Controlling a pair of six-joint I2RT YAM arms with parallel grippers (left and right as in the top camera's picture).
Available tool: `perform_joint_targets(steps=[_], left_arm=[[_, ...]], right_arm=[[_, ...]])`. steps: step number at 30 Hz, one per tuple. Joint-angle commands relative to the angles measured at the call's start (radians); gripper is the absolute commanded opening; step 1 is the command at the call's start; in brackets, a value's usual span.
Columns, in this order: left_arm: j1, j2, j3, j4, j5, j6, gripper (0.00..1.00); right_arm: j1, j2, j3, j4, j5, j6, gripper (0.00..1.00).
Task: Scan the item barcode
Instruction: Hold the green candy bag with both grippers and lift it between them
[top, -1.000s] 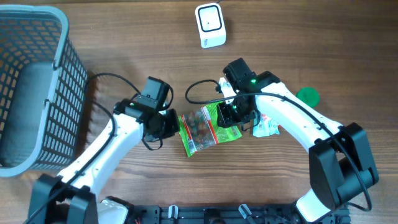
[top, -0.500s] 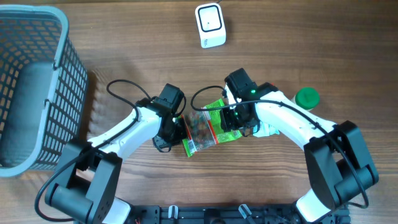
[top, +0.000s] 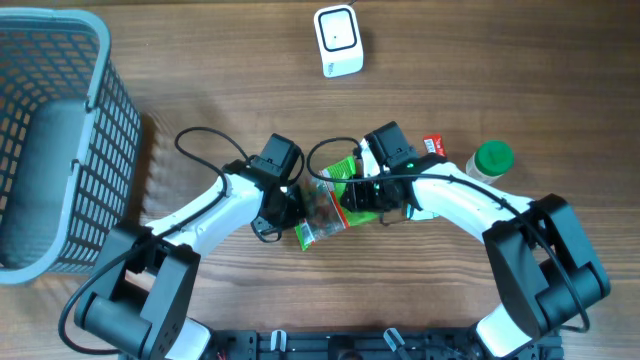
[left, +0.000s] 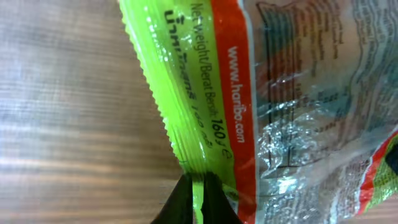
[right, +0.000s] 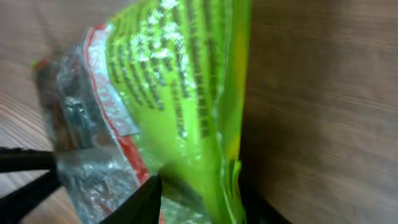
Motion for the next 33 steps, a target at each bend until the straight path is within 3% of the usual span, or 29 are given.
perform_joint_targets(steps=[1,3,5,11,14,16,24,27,33], left_arm=[[-0.003,0.013,-0.014,0.058,-0.06,-0.013,0.04],[-0.003,0.013,-0.013,0.092,-0.101,-0.012,0.04],[0.006,0.003,0.002,0.091,-0.117,0.022,0.04],[0.065,-0.157,0.161,-0.074,-0.114,0.071,0.04],[0.071,-0.191,0.17,-0.092,-0.111,0.086,0.04],[0.071,-0.173,0.165,-0.1,-0.109,0.145,0.04],[0.093,0.04,0.153,-0.105,-0.031,0.159,0.04],[0.095,0.106,0.153,-0.075,0.04,0.198,0.04],[0.095,0.158,0.153,-0.046,0.044,0.198,0.04]], right_arm=[[0.005,0.004,-0.006,0.059,-0.05,0.04,0.38],[0.005,0.004,-0.006,0.071,-0.046,0.039,0.39],[0.005,0.004,-0.006,0.059,-0.04,0.021,0.33],[-0.012,0.003,0.071,-0.021,-0.039,-0.084,0.56],[-0.04,0.003,0.145,-0.116,-0.047,-0.093,0.73],[-0.072,0.004,0.179,-0.169,-0.074,-0.094,0.74],[-0.103,0.004,0.179,-0.227,-0.126,-0.146,0.73],[-0.101,0.004,0.174,-0.226,-0.124,-0.146,0.72],[-0.101,0.004,0.114,-0.169,-0.126,-0.143,0.71]])
